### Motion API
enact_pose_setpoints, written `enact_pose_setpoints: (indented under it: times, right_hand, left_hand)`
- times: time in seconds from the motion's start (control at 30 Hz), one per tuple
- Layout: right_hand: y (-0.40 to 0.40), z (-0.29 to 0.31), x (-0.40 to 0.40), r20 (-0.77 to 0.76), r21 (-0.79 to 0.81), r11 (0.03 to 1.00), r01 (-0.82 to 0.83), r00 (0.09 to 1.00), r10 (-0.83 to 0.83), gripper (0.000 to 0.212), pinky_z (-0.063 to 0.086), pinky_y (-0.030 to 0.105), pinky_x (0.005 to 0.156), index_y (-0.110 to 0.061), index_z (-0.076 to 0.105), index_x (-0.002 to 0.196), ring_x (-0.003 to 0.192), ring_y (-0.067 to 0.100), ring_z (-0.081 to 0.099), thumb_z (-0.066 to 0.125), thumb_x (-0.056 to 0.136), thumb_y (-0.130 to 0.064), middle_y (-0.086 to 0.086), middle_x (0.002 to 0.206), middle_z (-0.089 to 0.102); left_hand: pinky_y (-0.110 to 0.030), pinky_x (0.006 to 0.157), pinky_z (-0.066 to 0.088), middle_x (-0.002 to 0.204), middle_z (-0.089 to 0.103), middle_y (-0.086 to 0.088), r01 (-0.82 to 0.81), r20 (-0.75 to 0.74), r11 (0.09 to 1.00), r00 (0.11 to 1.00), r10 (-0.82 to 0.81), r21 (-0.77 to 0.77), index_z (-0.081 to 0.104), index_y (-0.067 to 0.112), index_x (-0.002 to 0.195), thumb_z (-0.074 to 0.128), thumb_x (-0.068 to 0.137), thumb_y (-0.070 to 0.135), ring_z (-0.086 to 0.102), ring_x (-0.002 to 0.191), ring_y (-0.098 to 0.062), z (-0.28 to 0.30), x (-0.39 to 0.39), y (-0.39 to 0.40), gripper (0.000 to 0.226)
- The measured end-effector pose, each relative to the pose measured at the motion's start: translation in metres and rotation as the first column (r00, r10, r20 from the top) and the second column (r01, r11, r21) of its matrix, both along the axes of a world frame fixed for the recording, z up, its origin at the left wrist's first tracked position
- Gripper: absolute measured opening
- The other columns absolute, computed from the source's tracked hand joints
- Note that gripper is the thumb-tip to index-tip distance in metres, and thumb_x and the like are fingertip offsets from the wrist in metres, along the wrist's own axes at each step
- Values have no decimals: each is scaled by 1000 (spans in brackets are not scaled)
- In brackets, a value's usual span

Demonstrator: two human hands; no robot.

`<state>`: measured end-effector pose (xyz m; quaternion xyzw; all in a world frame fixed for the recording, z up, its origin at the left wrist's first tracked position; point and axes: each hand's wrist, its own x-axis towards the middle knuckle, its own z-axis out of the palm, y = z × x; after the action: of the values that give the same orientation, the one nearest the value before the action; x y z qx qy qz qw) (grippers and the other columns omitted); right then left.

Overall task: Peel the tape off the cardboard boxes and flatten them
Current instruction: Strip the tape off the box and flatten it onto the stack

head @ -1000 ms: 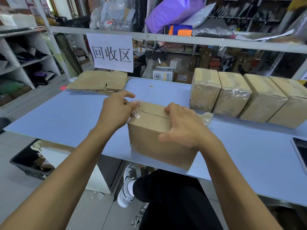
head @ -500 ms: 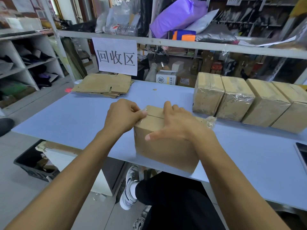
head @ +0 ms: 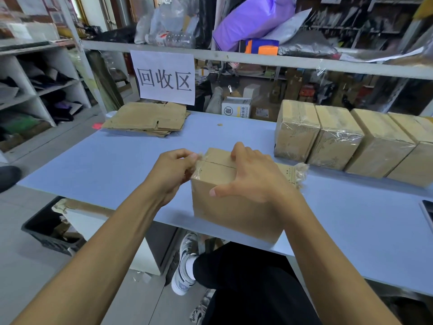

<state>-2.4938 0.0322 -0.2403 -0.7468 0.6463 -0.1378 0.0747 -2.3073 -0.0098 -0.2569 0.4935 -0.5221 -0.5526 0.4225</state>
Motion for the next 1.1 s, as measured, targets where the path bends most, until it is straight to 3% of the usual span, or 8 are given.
enact_pose_setpoints:
  times: [0.13, 0.23, 0.3, 0.37, 0.5, 0.67, 0.87, 1.1]
  right_hand:
    - [0, -1, 0, 10, 1, 1000, 0, 1000, 0, 78, 34, 39, 84, -22, 38, 108, 100, 22, 47, 71, 65, -77, -3, 112, 52]
    - [1, 0, 0, 0, 12, 1000, 4, 1000, -4, 78, 34, 39, 85, -22, 38, 109, 101, 23, 47, 71, 65, -77, -2, 112, 52]
    - [0, 0, 1, -3, 14, 1000, 6, 1000, -6, 79, 33, 39, 85, -21, 38, 109, 101, 23, 47, 71, 65, -77, -2, 112, 52]
    - [0, 0, 1, -11, 6, 1000, 8, 1000, -7, 79, 34, 40, 86, -21, 38, 109, 101, 23, 47, 71, 65, -77, -1, 112, 52]
    - [1, 0, 2, -2, -1, 1000, 12, 1000, -12, 79, 36, 40, 88, -20, 40, 109, 103, 23, 48, 71, 65, -76, -2, 112, 53]
    - [0, 1, 2, -5, 12, 1000, 10, 1000, -10, 80, 35, 39, 86, -20, 40, 111, 101, 23, 48, 72, 64, -76, -2, 111, 53]
    - [1, 1, 1, 5, 10, 1000, 12, 1000, -13, 80, 34, 38, 82, -20, 40, 110, 100, 22, 48, 73, 64, -76, -3, 110, 53]
    - [3, 4, 3, 26, 23, 1000, 8, 1000, -8, 80, 31, 37, 80, -21, 40, 111, 96, 21, 46, 74, 64, -75, -5, 104, 51]
  left_hand:
    - [-35, 99, 46, 127, 62, 1, -9, 114, 1000, 993, 10, -8, 72, 22, 108, 63, 98, 33, 58, 109, -13, 0, 6, -3, 17]
    - [-36, 108, 40, 140, 39, 9, -175, 304, 953, 920, 248, -247, 63, 36, 130, 67, 93, 34, 47, 122, -12, 2, 22, -1, 37]
    - [-24, 100, 43, 129, 51, 11, -43, 340, 848, 905, 258, -528, 66, 34, 126, 59, 98, 14, 52, 115, -6, 5, 28, 8, 34]
    - [-18, 97, 44, 121, 63, 11, 270, 483, 715, 869, 108, -645, 71, 28, 119, 57, 98, 3, 56, 112, -4, 6, 28, 15, 36]
    - [-27, 97, 46, 118, 68, 6, 641, 765, 491, 639, 83, -590, 75, 17, 110, 57, 95, 16, 57, 114, -15, -3, 31, 3, 24]
    - [-29, 95, 44, 114, 68, 7, 692, 790, 469, 613, 21, -550, 71, 17, 101, 63, 97, 21, 58, 111, -15, 8, 44, -12, 10]
    - [-33, 98, 38, 110, 57, 9, 848, 904, 383, 421, -70, -366, 63, 26, 93, 65, 96, 13, 41, 111, -15, 31, 38, -25, 14]
    - [-32, 100, 33, 122, 39, 10, 878, 952, 469, 220, -214, -98, 49, 46, 83, 59, 98, 14, 23, 121, -8, 48, 31, -24, 37]
